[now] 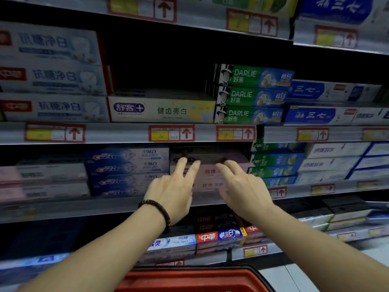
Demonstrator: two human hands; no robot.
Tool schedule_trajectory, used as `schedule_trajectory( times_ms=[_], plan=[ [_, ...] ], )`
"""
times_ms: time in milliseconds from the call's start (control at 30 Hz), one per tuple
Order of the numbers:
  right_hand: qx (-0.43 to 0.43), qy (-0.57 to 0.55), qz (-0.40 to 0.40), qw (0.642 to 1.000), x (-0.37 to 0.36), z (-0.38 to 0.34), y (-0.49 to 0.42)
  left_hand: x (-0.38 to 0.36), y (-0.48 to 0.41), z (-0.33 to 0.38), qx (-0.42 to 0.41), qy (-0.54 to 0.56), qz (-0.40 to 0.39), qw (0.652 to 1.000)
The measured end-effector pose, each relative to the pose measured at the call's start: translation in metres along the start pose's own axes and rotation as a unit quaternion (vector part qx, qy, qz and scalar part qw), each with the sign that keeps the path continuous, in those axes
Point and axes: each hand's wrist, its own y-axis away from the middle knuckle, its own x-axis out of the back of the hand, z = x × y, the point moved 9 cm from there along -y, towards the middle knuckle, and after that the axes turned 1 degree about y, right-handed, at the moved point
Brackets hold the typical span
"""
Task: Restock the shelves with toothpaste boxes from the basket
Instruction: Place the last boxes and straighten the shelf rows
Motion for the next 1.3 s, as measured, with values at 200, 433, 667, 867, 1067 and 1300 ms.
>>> schedule_trajectory(
  times_ms=[200, 433, 667, 867, 1067, 1300],
  plan=[
    [0.011, -0.055, 0.004, 0.998, -0.004, -0.026, 0.034, 0.007, 0.046, 0.003, -0.036, 0.014, -0.030, 0.999],
    [-0.010, -0.101, -0.056, 0.993, -0.002, -0.055, 0.057, 0.011, 0.096, -0.018, 0.010, 0.035, -0.105, 0.994],
    [-0.038, -0.171, -0.083, 0.981, 0.017, -0.092, 0.074, 0.034, 0.138, -0.061, 0.076, 0.069, -0.113, 0.988],
    [-0.031, -0.208, -0.091, 0.973, 0.030, -0.127, 0.075, 0.042, 0.165, -0.102, 0.148, 0.107, -0.112, 0.977],
    [0.002, -0.221, -0.103, 0.970, 0.040, -0.175, 0.066, 0.044, 0.194, -0.146, 0.203, 0.139, -0.102, 0.964],
    [0.032, -0.246, -0.124, 0.961, 0.050, -0.246, 0.042, 0.046, 0.222, -0.197, 0.249, 0.162, -0.089, 0.951]
  ],
)
